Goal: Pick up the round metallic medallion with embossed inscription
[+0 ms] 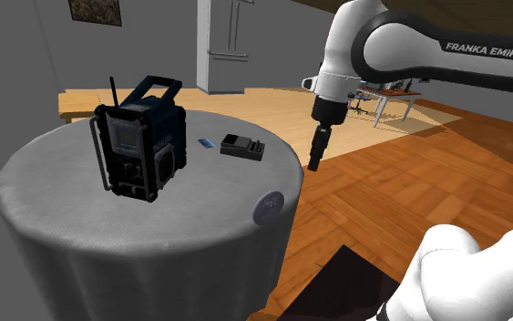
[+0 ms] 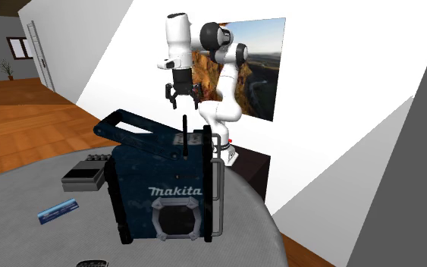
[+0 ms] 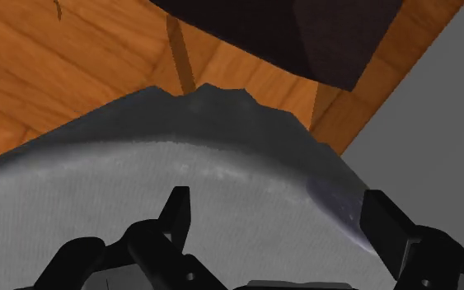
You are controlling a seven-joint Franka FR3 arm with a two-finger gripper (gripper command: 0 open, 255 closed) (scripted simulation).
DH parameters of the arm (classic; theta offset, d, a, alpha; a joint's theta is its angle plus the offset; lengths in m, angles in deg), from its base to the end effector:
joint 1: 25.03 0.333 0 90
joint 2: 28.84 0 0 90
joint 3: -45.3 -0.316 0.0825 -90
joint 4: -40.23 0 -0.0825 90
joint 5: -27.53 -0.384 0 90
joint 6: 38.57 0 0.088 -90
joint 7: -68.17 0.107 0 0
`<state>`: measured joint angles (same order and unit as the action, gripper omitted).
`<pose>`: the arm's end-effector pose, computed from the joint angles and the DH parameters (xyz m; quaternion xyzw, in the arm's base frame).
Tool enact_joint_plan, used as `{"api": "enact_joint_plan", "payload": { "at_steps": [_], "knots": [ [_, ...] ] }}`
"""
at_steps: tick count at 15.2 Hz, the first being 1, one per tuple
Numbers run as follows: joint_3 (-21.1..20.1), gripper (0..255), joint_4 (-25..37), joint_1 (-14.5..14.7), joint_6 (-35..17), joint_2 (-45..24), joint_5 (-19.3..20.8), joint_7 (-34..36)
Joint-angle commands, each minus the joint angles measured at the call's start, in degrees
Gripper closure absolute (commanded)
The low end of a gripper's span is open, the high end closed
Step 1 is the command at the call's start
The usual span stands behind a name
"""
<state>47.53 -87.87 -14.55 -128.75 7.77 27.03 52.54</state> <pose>0.3462 0.0476 0.5992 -0.9774 -0.2107 0.0106 0.0166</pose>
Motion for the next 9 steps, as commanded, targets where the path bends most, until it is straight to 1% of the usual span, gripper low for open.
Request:
{"api": "enact_joint_plan", "payload": {
  "at_steps": [1, 5, 9],
  "knots": [
    [0.5, 0, 1.0, 3.3, -1.9, -3.4, 0.4, -8.3],
    [0.6, 0, 1.7, 9.5, -5.4, -8.5, 0.8, -23.4],
    [-0.1, 0, 1.1, 15.3, -8.6, -11.8, 1.1, -38.2]
  ]
}}
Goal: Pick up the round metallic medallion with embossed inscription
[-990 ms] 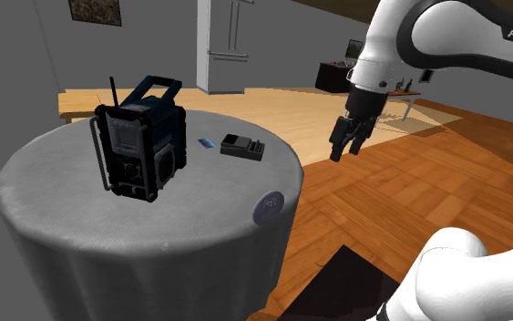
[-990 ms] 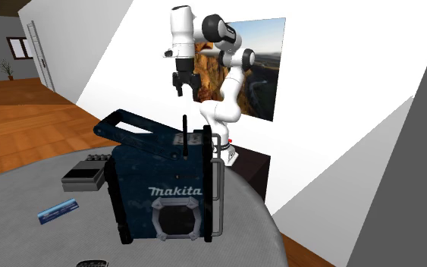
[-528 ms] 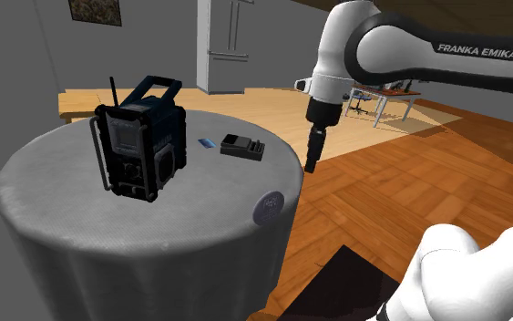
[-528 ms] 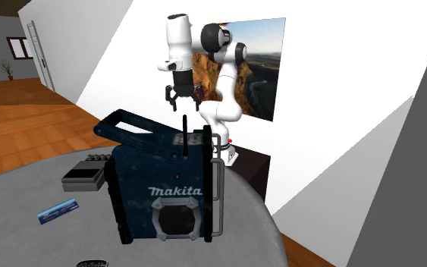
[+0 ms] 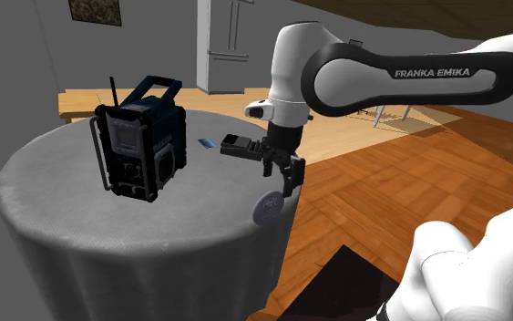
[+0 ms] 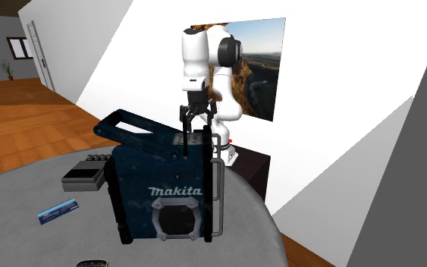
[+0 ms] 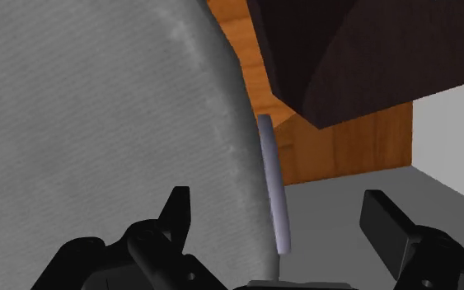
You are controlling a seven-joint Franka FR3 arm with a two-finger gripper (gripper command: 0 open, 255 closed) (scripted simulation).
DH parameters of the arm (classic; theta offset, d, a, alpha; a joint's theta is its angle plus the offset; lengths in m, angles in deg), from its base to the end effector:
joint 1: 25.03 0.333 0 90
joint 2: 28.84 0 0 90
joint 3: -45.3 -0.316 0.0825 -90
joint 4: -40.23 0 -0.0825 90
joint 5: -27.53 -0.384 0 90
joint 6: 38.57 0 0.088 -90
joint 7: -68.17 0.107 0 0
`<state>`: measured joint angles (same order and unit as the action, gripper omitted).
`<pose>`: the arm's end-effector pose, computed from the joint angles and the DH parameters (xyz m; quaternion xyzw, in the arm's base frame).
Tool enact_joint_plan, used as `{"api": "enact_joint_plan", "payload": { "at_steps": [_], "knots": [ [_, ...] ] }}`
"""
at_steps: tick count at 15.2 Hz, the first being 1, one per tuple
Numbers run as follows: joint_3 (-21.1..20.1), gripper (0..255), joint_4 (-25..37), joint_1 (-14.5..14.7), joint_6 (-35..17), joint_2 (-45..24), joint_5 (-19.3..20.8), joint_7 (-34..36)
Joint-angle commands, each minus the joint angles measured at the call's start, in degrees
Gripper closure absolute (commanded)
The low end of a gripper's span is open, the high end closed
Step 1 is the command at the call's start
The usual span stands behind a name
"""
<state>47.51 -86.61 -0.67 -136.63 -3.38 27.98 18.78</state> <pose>0.3836 0.1532 0.5468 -0.8094 -0.5865 0.0273 0.0111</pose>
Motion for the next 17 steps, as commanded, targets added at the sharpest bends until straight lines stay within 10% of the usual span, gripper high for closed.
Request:
{"api": "enact_joint_plan", "payload": {
  "at_steps": [1, 10, 11, 17],
  "knots": [
    [-0.2, 0, -0.4, 2.4, -1.2, -1.1, 0.2, -7.0],
    [-0.2, 0, -5.9, 2.4, -7.2, -1.5, 0.2, -7.0],
    [-0.2, 255, -5.7, 2.4, -7.1, -1.6, 0.2, -7.0],
    [-0.2, 255, -5.8, 2.4, -7.0, -1.5, 0.2, -7.0]
  ]
}}
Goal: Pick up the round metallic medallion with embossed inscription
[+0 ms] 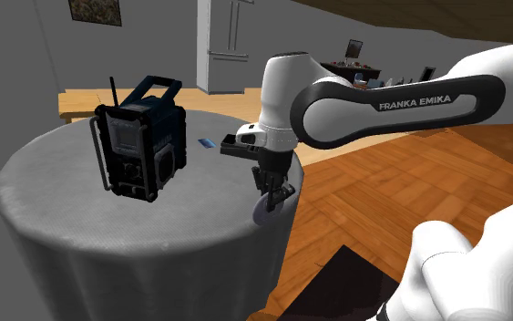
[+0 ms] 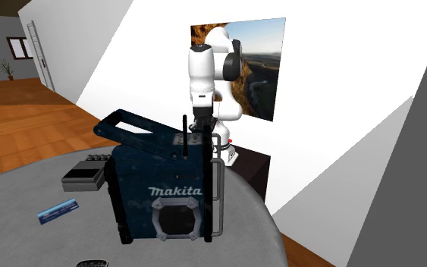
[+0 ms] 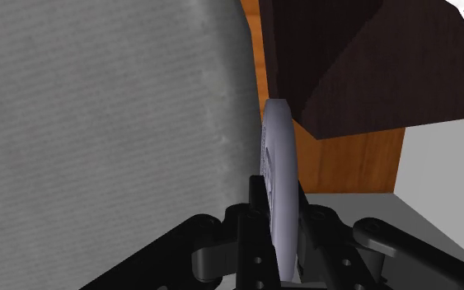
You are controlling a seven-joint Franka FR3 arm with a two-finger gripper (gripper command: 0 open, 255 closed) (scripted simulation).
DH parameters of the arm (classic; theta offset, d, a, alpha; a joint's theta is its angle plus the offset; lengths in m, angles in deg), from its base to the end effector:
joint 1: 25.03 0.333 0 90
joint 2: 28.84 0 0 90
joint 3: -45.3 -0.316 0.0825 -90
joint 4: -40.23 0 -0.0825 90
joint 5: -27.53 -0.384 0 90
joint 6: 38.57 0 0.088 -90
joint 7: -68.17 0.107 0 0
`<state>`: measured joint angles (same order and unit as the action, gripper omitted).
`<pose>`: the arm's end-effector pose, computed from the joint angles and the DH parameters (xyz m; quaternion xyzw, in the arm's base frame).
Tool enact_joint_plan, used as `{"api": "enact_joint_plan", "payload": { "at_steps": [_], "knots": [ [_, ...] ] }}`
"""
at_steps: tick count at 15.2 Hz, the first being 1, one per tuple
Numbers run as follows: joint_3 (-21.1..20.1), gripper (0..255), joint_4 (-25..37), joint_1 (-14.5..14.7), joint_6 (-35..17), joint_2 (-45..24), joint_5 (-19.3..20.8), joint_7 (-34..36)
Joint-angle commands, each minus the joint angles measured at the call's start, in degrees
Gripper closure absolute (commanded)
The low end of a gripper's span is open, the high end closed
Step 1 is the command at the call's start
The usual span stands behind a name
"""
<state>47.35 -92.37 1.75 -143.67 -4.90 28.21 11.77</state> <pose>0.3811 0.1733 0.4982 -0.7570 -0.6526 0.0296 0.0100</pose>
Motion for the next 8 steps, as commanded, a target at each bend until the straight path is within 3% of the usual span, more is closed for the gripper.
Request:
{"api": "enact_joint_plan", "payload": {
  "at_steps": [1, 8],
  "knots": [
    [0.0, 255, 0.0, 0.0, 0.0, 0.0, 0.0, 0.0],
    [-0.1, 255, 3.4, 0.0, 3.8, 0.4, 0.0, 0.0]
  ]
}}
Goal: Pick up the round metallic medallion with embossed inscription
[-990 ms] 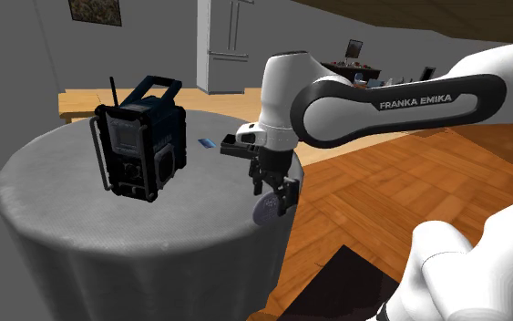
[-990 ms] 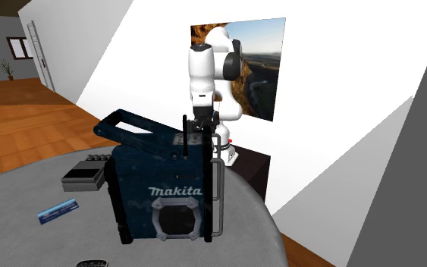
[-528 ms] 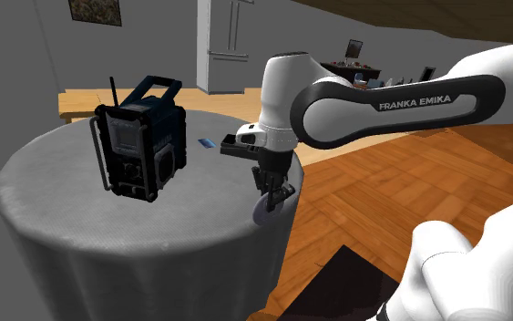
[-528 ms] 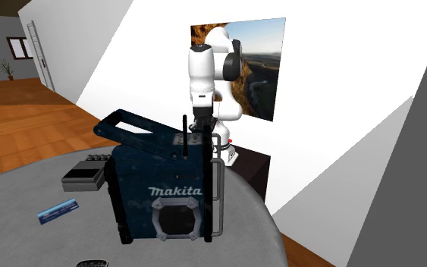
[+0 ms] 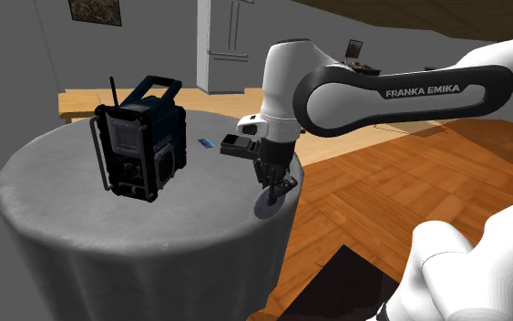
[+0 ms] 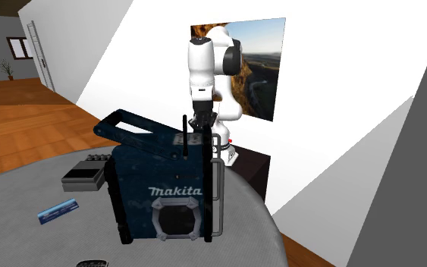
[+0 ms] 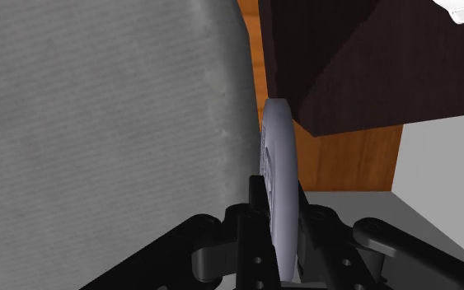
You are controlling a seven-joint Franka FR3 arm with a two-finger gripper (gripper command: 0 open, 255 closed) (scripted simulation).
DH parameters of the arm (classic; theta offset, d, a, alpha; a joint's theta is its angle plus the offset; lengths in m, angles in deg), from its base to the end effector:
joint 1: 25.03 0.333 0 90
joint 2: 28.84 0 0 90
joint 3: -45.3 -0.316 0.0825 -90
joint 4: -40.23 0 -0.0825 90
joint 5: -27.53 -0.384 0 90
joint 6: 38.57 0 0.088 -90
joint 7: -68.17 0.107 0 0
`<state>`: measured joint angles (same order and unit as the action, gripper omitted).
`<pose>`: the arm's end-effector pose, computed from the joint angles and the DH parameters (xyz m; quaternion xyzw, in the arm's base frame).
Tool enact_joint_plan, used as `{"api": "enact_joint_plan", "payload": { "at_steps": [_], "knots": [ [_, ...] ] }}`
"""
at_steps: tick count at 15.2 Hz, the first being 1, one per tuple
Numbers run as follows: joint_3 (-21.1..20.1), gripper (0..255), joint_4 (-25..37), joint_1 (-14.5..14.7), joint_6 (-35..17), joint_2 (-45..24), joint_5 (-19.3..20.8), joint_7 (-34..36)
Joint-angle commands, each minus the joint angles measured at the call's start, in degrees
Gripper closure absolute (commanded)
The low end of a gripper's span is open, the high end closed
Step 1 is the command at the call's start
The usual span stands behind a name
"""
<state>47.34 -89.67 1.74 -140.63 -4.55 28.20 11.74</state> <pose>0.3811 0.1729 0.5187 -0.7570 -0.6526 0.0295 0.0100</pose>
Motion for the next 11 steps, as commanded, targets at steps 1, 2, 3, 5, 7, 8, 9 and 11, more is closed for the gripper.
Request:
{"api": "enact_joint_plan", "payload": {
  "at_steps": [1, 2, 3, 5, 7, 8, 9, 11],
  "knots": [
    [-0.1, 255, 1.4, 0.0, 1.5, 0.1, 0.0, 0.1],
    [-0.1, 255, 2.2, 0.0, 2.3, 0.1, 0.0, 0.1],
    [-0.1, 255, 3.0, 0.0, 3.1, 0.1, 0.0, 0.1],
    [-0.1, 255, 4.5, 0.0, 4.6, 0.1, 0.0, 0.1],
    [-0.1, 255, 6.1, 0.0, 6.2, 0.0, -0.1, 0.1],
    [-0.1, 255, 6.9, 0.1, 6.9, 0.0, -0.1, 0.1],
    [-0.1, 255, 7.7, 0.1, 7.7, -0.1, -0.1, 0.1],
    [-0.1, 255, 8.7, 0.1, 8.6, -0.1, -0.1, 0.1]
  ]
}}
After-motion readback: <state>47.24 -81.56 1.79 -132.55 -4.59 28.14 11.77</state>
